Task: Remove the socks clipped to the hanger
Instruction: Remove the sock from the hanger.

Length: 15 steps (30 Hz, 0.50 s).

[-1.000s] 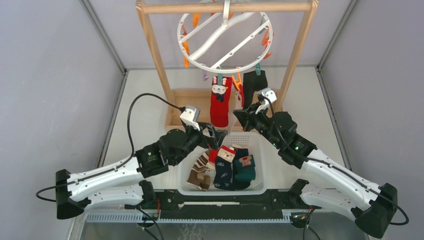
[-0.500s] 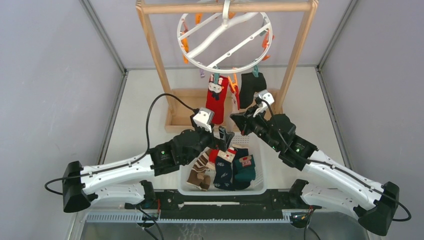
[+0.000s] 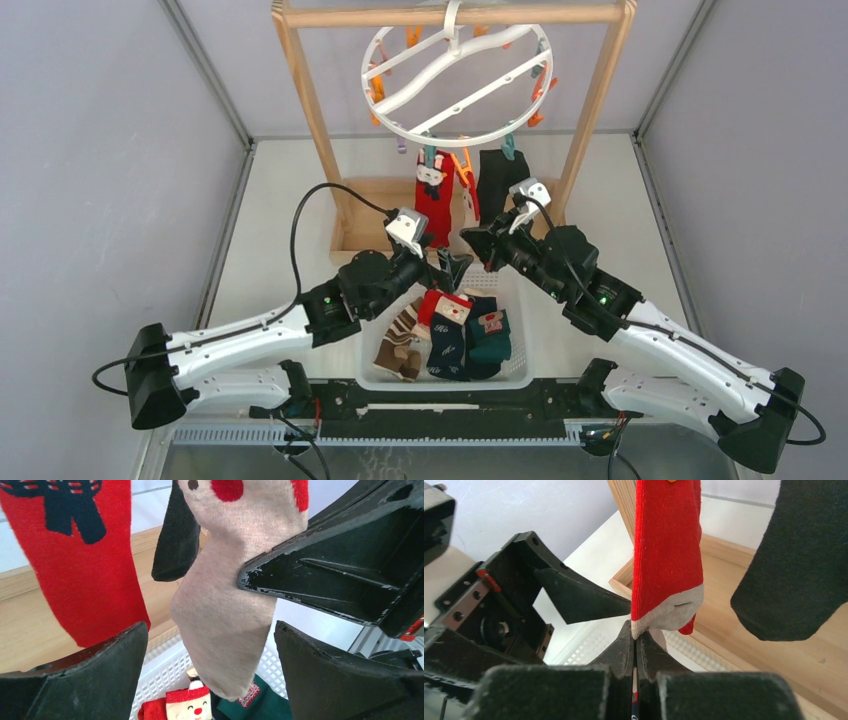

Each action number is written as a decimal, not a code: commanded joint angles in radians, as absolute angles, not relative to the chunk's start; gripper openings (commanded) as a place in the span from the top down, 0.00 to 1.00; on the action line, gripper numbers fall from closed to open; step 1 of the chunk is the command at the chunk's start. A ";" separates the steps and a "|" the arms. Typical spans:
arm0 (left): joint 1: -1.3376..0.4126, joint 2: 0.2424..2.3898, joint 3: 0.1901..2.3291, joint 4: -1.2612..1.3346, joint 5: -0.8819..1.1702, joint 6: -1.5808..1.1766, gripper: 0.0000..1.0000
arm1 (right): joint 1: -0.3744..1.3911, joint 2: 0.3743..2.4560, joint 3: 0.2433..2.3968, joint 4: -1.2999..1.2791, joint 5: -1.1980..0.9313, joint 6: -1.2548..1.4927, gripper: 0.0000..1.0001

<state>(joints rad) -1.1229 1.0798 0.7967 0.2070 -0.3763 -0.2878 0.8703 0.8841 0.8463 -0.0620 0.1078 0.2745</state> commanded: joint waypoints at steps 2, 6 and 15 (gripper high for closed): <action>-1.084 1.063 0.735 0.340 -0.209 -0.247 0.00 | 0.857 0.873 0.887 -0.037 0.049 0.305 1.00; -1.047 1.052 0.684 0.411 -0.117 -0.270 0.00 | 0.825 0.866 0.887 -0.028 0.011 0.337 1.00; -1.020 1.039 0.628 0.492 -0.017 -0.284 0.00 | 0.773 0.861 0.887 -0.015 -0.073 0.373 1.00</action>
